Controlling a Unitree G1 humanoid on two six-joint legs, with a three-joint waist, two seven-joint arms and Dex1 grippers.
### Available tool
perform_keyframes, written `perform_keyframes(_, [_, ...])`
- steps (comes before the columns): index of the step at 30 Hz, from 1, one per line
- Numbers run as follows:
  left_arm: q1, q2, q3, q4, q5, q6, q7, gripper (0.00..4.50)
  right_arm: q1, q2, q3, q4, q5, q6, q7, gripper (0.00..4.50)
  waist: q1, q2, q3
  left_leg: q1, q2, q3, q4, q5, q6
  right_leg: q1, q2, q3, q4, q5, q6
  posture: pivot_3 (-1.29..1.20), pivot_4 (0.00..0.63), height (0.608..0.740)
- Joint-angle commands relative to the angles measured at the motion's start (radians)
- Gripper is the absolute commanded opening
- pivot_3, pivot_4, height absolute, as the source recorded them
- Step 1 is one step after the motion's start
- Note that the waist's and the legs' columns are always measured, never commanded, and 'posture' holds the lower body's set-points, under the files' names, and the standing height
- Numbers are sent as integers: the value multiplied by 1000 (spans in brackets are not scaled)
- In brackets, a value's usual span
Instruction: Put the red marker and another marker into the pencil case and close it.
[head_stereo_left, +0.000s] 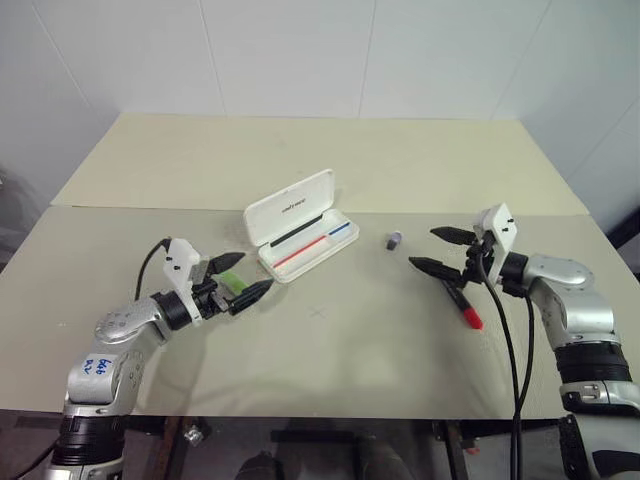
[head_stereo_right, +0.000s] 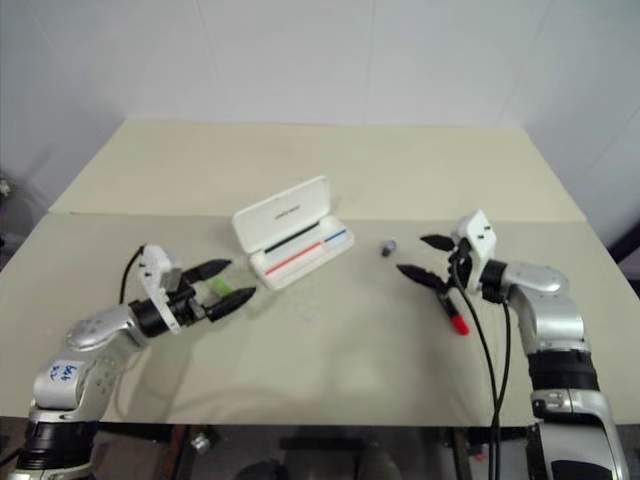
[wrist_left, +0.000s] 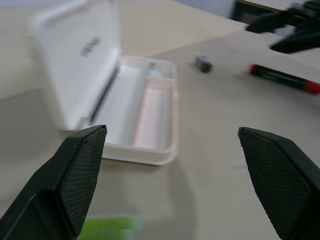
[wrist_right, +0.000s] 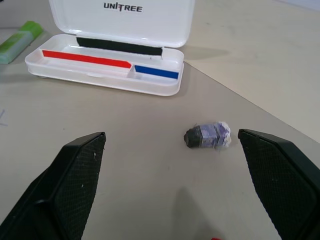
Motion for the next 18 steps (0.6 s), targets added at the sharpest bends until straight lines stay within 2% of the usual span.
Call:
perform_keyframes(1, [-23,14,2,-17,-49,15,-49,4476,9,-9,-36,-66,30,13,-24,4500,-2,0,0,0,0,0,0,0,0,0,0,0,0,0,0,0,150,740])
perform_keyframes(9, [-87,29,8,43,-52,42,-86,4476,30,17,-22,-159,64,56,-56,4500,0,0,0,1,0,0,1,1,-1,0,0,0,-2,0,0,0,150,740])
perform_keyframes(18, [-150,82,-62,84,-20,81,-135,4476,106,13,20,-243,89,49,25,4500,1,0,0,0,-1,-1,0,0,0,0,0,0,-2,0,0,0,150,740])
